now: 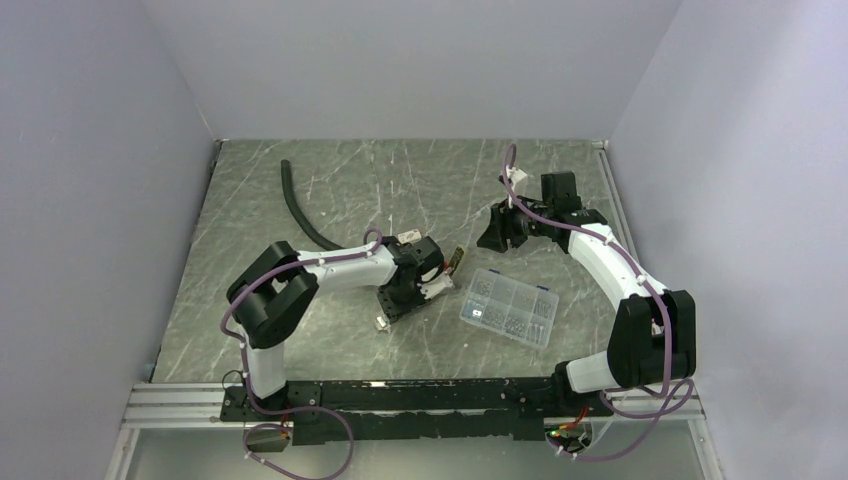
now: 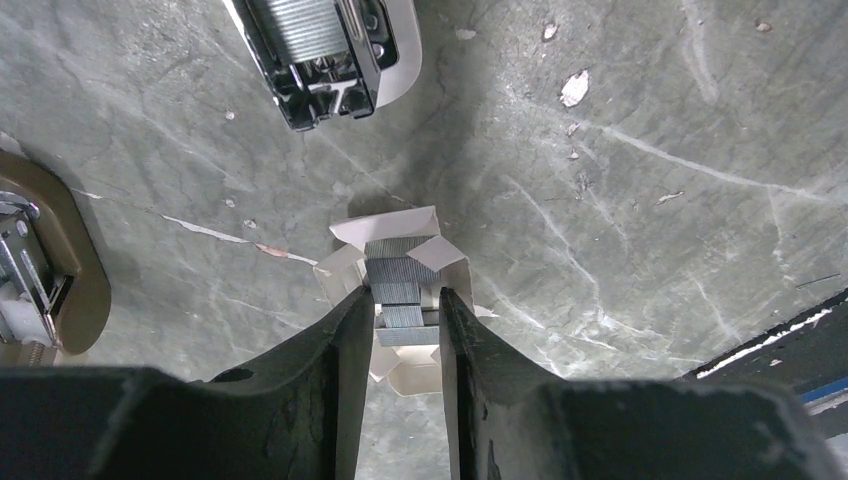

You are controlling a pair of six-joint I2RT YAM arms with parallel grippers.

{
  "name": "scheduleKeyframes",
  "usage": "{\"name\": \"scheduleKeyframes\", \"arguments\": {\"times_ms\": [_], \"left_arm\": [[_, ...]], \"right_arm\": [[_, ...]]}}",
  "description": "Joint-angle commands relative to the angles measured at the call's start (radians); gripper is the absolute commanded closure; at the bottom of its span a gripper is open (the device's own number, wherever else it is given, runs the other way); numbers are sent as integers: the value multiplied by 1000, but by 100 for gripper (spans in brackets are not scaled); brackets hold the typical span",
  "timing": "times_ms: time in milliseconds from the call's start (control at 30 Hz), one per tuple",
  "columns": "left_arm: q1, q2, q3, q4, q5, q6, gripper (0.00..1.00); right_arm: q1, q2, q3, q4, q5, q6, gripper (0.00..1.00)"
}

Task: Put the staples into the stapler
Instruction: Pick up the staple from the staple box.

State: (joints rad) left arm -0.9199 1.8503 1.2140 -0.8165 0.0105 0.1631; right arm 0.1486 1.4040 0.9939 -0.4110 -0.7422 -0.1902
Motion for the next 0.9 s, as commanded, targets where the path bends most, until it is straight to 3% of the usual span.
{"name": "scheduleKeyframes", "arguments": {"times_ms": [0, 667, 867], "left_arm": [[-6, 14, 23, -1, 14, -4, 64], [-5, 36, 62, -3, 26, -10, 68], [-6, 24, 62, -3, 19, -10, 73]], "right_arm": [[-7, -22, 38, 14, -32, 3, 48], [-7, -23, 35, 14, -32, 4, 48], [-8, -21, 36, 15, -34, 5, 48]]}}
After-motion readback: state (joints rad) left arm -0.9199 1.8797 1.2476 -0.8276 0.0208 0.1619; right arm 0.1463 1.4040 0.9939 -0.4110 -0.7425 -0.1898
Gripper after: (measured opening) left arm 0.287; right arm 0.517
